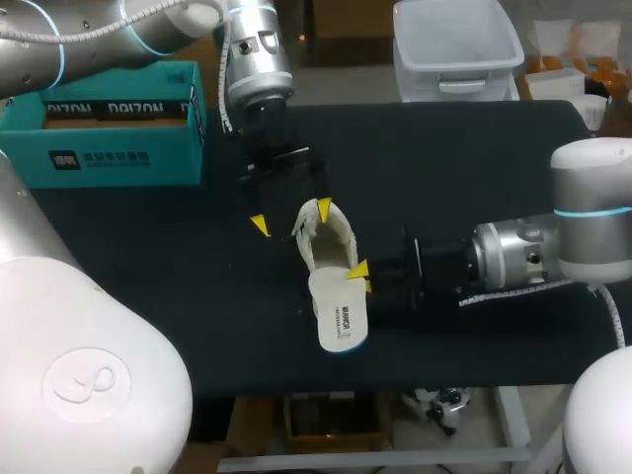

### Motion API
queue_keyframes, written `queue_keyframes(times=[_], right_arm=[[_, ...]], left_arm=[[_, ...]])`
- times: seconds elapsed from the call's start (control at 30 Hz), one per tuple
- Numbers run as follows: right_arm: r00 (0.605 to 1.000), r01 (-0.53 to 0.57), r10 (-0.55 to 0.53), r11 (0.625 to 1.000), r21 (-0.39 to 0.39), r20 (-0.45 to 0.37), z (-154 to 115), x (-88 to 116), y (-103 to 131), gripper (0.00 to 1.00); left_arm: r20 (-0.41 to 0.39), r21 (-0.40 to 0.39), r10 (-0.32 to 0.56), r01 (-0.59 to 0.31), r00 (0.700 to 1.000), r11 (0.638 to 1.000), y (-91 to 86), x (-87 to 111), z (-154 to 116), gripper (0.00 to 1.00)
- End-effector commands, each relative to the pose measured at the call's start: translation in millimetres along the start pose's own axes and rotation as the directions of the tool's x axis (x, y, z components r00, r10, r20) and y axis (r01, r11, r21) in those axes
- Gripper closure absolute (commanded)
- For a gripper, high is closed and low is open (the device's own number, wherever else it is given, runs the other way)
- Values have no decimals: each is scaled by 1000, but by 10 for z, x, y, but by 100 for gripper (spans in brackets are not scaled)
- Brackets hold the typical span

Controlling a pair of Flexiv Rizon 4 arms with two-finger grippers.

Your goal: Open the shoe tongue, take the insole out of the shoe, put the insole back into the shoe, and pack the shoe into the shoebox

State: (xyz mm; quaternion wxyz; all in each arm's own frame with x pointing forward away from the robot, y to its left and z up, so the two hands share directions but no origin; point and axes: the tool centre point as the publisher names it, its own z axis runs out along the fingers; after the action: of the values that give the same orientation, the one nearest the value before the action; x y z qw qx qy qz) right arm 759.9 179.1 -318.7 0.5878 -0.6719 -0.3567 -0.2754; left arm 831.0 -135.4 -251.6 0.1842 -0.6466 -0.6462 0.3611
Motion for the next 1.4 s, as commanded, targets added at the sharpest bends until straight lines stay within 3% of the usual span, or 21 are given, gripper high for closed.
queue_keyframes(times=[0.03, 0.27, 0.8, 0.93, 0.97, 1.1, 1.23, 1.33, 1.37, 1.4], right_arm=[[1000, -21, 21, 1000, 11, -3, 5, -54, 18, 100], [999, -43, 42, 999, 16, 11, 17, -65, -38, 100], [998, -54, 54, 998, 17, 13, -12, -51, -64, 100], [999, -51, 51, 999, 15, 3, -23, -50, -63, 100], [999, -50, 50, 999, 15, 2, -24, -49, -63, 100], [999, -50, 50, 999, 14, -2, -33, -33, -60, 100], [999, -54, 54, 998, 15, -5, -32, -16, -53, 100], [999, -53, 53, 998, 17, -9, -33, -13, -54, 100], [999, -53, 53, 998, 17, -10, -33, -12, -54, 100], [999, -52, 53, 998, 19, -12, -33, -13, -54, 100]], left_arm=[[-14, -81, -4, 3, 1000, 997, -87, -30, -106, 0], [55, -133, -10, 17, 998, 991, -6, -27, -314, 0], [48, -165, -25, 32, 999, 986, 24, -42, -346, 0], [134, -149, -14, 34, 991, 988, -25, -6, -305, 0], [212, -107, 9, 14, 977, 994, -74, 30, -268, 0], [374, -56, 15, 7, 927, 998, -157, 104, -176, 0], [552, -44, -15, 47, 834, 998, -198, 146, -109, 0], [620, -33, -15, 45, 784, 998, -259, 185, -27, 0], [655, -33, -20, 54, 755, 998, -275, 193, 8, 0], [656, -11, -16, 31, 754, 999, -291, 202, 32, 0]])
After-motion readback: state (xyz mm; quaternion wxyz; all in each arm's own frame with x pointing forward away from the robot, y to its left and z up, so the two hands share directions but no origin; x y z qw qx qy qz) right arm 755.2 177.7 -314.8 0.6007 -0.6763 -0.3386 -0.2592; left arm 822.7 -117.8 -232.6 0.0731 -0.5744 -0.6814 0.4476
